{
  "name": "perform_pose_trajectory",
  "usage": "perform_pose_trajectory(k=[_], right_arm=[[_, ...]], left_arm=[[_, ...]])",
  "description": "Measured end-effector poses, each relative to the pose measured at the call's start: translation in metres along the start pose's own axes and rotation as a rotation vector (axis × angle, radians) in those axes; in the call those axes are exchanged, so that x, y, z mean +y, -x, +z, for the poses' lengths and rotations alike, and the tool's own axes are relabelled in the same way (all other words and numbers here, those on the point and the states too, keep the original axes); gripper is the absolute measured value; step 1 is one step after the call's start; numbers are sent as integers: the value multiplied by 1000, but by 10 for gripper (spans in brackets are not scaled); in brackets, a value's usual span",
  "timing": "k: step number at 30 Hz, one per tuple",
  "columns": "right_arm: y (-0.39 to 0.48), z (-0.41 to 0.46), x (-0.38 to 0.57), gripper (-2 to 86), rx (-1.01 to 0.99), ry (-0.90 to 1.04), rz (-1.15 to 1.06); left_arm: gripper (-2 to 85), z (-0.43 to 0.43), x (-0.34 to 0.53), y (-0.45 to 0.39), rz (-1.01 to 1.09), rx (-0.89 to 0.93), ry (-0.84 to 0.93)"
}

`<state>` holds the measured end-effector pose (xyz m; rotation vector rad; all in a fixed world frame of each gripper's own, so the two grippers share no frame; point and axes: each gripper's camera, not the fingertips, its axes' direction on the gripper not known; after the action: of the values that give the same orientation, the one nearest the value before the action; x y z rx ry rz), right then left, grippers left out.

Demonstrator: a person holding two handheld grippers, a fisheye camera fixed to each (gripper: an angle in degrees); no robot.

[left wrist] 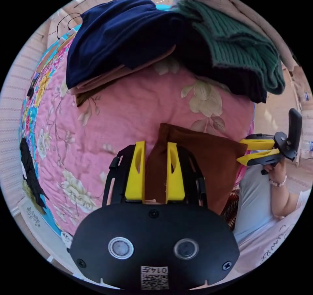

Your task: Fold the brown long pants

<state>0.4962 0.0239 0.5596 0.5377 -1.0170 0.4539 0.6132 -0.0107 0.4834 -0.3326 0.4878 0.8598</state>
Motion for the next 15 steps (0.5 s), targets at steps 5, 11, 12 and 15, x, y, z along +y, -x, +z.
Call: perform_pose_trajectory(k=[5,11,12,15], right_arm=[[16,10,1,35,-4,22,-49],[23,-11,17,20,-176,-189,-104],[23,-15,21,19,-166,-232,-90],[18,-12,25,19,-146,-258,-6]], left_arm=[[39,-21,25,13,-6,110,-23],[-4,-88,49,8,23,69,-175],[-7,-97,50,5,33,70,-192],[-6,-95,50,-3,32,61,-156]])
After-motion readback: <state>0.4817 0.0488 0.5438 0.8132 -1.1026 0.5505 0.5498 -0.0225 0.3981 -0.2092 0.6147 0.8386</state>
